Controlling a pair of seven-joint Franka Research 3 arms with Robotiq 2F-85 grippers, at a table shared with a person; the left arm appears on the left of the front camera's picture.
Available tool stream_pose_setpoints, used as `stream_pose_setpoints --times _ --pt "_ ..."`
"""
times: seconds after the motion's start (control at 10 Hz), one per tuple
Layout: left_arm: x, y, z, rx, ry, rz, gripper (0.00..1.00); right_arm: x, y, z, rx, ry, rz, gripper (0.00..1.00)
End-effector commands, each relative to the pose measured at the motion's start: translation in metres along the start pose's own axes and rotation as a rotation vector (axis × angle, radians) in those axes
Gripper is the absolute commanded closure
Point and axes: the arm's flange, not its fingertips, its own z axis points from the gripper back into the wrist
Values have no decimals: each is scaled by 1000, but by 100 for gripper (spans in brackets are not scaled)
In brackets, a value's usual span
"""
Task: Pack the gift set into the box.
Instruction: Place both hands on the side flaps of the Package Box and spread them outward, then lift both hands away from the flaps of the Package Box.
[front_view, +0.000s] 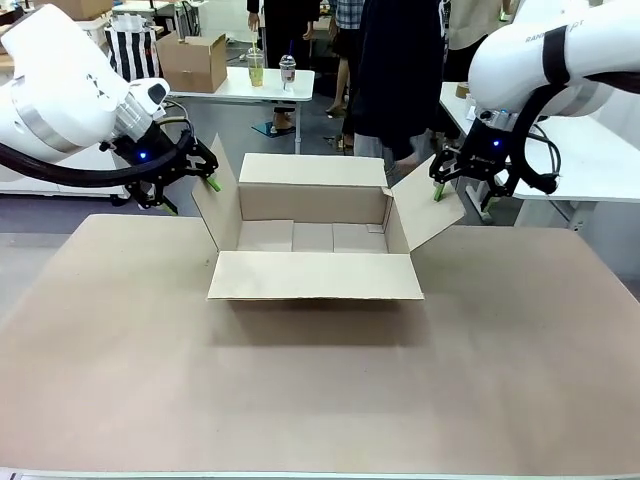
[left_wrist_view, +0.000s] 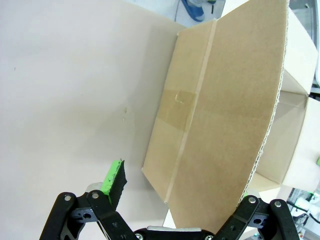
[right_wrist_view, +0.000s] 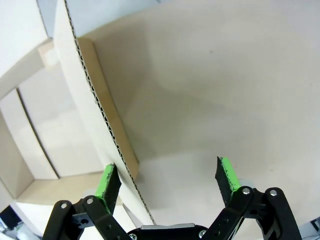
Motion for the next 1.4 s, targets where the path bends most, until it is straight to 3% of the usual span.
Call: stream_pose_setpoints --times 0.0,1.3 --pt "0 1 0 11 -10 2 0 1 5 3 -16 -2 -21 0" --pt "0 1 0 11 -10 2 0 1 5 3 -16 -2 -21 0"
